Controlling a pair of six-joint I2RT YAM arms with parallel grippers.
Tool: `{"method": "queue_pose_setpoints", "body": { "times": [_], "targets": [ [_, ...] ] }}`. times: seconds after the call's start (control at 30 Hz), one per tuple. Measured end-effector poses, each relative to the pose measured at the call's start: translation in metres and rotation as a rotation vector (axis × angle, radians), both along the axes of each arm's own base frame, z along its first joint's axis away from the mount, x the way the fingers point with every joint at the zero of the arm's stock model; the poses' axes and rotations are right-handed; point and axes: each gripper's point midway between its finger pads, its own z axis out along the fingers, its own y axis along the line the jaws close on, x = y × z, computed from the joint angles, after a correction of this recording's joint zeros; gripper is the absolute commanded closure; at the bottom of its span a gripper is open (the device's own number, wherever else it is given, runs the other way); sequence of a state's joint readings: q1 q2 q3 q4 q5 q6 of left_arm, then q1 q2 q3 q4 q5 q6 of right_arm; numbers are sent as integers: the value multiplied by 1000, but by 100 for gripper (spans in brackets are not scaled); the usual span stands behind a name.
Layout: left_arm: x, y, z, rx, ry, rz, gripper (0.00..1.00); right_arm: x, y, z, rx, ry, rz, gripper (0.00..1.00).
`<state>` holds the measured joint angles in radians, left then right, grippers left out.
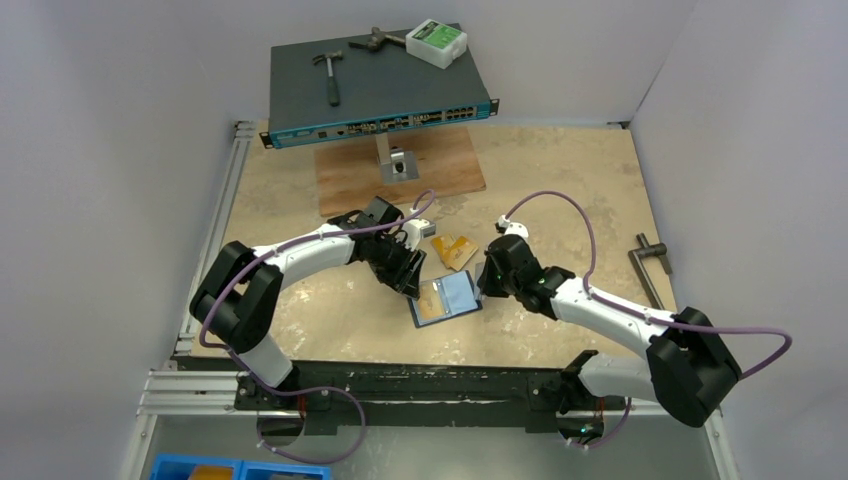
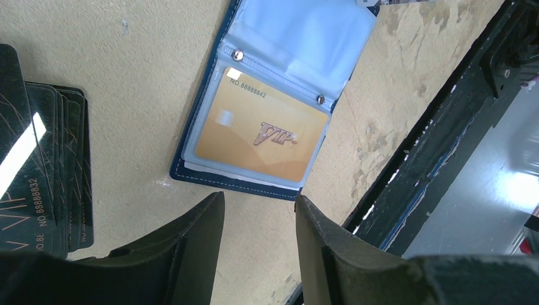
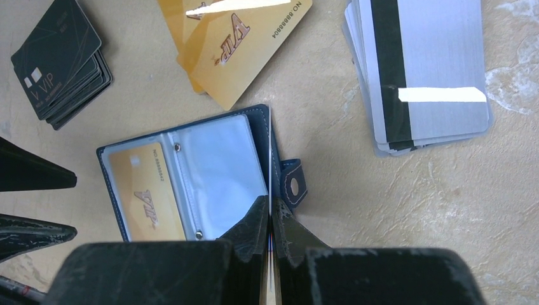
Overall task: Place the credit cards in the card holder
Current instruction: Turn over the card slot in the card holder.
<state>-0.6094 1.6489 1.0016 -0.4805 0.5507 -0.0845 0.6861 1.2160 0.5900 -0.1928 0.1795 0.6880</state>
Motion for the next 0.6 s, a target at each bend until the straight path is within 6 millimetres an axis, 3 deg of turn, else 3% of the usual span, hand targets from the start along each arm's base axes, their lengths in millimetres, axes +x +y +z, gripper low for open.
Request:
{"method": "queue_pose_setpoints", "body": {
  "times": [0.6],
  "targets": [
    [-1,1,-1,5,2,-5,56,-4,1,-7,13,4,12,100]
  ]
}}
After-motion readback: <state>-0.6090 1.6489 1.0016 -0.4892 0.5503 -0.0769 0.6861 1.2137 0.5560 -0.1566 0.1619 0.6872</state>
